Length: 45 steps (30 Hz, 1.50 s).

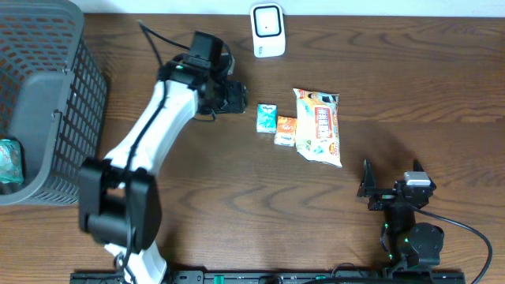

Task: Scan the item barcode
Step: 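Carry the Zam-Buk tin to the scanner and present its barcode, then place the Zam-Buk tin on the table left of the Kleenex pack, then open the left gripper and move it back to the basket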

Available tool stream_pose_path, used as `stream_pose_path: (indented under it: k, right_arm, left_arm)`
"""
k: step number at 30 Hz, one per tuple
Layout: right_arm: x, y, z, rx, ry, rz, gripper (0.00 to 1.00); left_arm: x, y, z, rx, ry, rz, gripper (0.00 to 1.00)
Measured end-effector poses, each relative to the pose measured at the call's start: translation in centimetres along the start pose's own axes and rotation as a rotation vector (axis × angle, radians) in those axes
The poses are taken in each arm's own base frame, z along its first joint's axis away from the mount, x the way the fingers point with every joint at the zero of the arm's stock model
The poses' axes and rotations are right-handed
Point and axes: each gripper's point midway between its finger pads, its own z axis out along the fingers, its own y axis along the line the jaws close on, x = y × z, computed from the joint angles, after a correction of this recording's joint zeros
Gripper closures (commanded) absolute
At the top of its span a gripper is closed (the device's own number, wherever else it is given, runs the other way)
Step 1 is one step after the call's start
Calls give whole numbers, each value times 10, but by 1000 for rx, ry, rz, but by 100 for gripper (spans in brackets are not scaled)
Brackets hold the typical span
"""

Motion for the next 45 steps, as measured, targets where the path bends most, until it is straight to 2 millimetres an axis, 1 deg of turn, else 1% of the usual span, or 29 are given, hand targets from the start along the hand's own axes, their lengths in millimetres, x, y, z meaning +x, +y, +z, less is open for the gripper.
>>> stream_pose_path:
  k: [1, 2, 3, 5, 6, 9, 14, 16, 18, 20, 22, 23, 25, 27, 28, 29, 31, 32, 33, 34, 36, 37, 38, 39, 40, 44, 45]
  right_arm:
    - [0, 0, 0, 0, 0, 0, 1]
    - [0, 0, 0, 0, 0, 0, 1]
    - [0, 0, 0, 0, 0, 0, 1]
    - [0, 0, 0, 0, 0, 0, 1]
    - [0, 0, 0, 0, 0, 0, 1]
    - [0, 0, 0, 0, 0, 0, 1]
    - [0, 0, 0, 0, 0, 0, 1]
    - [0, 0, 0, 0, 0, 0, 1]
    - [0, 0, 0, 0, 0, 0, 1]
    - [0, 0, 0, 0, 0, 0, 1]
    - [0, 0, 0, 0, 0, 0, 1]
    - [0, 0, 0, 0, 0, 0, 1]
    - [0, 0, 0, 0, 0, 0, 1]
    - [0, 0, 0, 0, 0, 0, 1]
    - [0, 0, 0, 0, 0, 0, 1]
    - [0, 0, 0, 0, 0, 0, 1]
    - [0, 0, 0, 0, 0, 0, 1]
    - [0, 0, 0, 0, 0, 0, 1]
    - [0, 0, 0, 0, 0, 0, 1]
    - [0, 0, 0, 0, 0, 0, 1]
    - [0, 0, 0, 0, 0, 0, 1]
    - [0, 0, 0, 0, 0, 0, 1]
    - [0, 0, 0, 0, 0, 0, 1]
    - [0, 0, 0, 0, 0, 0, 1]
    - [0, 0, 0, 0, 0, 0, 1]
    - [0, 0, 0, 0, 0, 0, 1]
    - [0, 0, 0, 0, 0, 0, 1]
  left_arm:
    - [0, 2, 9, -4, 9, -2, 40]
    - [-1, 5, 19, -8, 13, -3, 33]
    - [-2, 7, 25, -10, 17, -5, 30]
    - [-2, 12, 41, -14, 28, -4, 28]
    - [-2, 14, 48, -16, 32, -5, 26]
    - [-1, 17, 59, -19, 42, -8, 11]
    - [-9, 15, 61, -9, 11, 5, 11]
    - [-9, 16, 61, -10, 12, 3, 11]
    - [-10, 17, 58, -9, 5, 0, 10]
    - [-16, 18, 50, -7, -16, -3, 10]
    - [-26, 19, 30, -1, -65, -8, 10]
    - [-34, 19, 16, 3, -100, -11, 10]
    - [-51, 21, -21, 13, -192, -17, 10]
    - [-73, 27, -85, 22, -348, -27, 10]
    - [-78, 29, -103, 22, -392, -29, 9]
    - [-87, 34, -138, 21, -476, -36, 9]
    - [-94, 48, -192, 3, -604, -56, 9]
    - [-95, 59, -220, -22, -669, -74, 9]
    - [-94, 70, -244, -54, -726, -94, 9]
    - [-93, 84, -265, -95, -775, -120, 1]
    - [-85, 117, -300, -206, -857, -188, 2]
    - [-80, 134, -313, -268, -880, -226, 2]
    - [-73, 156, -324, -342, -893, -275, 2]
    - [-65, 176, -330, -408, -894, -323, 2]
    - [-53, 200, -334, -486, -876, -385, 2]
    - [-11, 276, -335, -686, -769, -575, 2]
    - [-2, 290, -333, -714, -740, -611, 2]
